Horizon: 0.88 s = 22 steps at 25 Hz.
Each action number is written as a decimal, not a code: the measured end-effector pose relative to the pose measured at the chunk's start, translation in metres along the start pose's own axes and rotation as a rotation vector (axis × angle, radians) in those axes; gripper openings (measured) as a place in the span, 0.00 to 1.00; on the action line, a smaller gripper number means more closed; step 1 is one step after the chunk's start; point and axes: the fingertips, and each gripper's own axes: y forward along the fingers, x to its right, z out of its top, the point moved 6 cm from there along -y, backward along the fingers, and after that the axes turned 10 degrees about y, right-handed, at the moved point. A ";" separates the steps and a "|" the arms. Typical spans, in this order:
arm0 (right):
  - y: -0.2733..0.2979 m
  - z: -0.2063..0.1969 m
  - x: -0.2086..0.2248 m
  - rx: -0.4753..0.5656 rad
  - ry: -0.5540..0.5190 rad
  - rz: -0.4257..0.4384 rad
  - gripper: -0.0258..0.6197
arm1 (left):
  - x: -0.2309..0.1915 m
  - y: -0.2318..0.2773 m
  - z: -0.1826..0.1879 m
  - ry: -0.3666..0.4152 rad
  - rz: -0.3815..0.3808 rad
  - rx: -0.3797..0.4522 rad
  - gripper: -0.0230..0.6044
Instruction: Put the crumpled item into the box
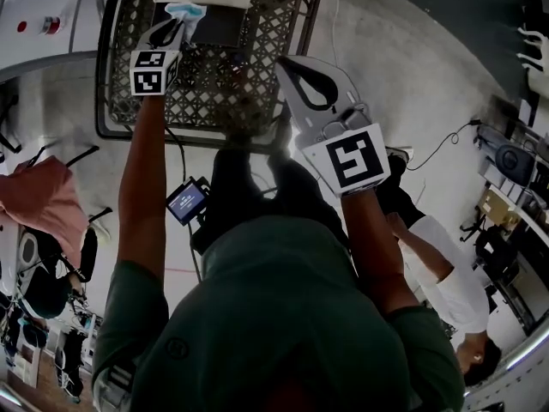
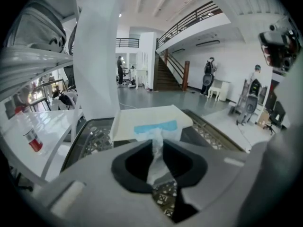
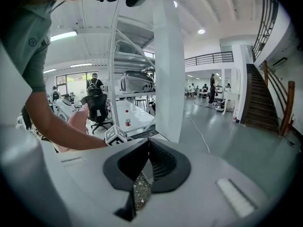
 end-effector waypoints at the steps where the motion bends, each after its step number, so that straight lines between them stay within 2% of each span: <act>1: 0.000 0.000 0.000 0.000 0.001 -0.001 0.05 | 0.000 0.002 -0.001 -0.003 -0.001 -0.002 0.14; 22: -0.006 0.004 0.001 0.004 -0.002 0.004 0.05 | -0.004 0.012 0.003 -0.039 0.005 -0.019 0.17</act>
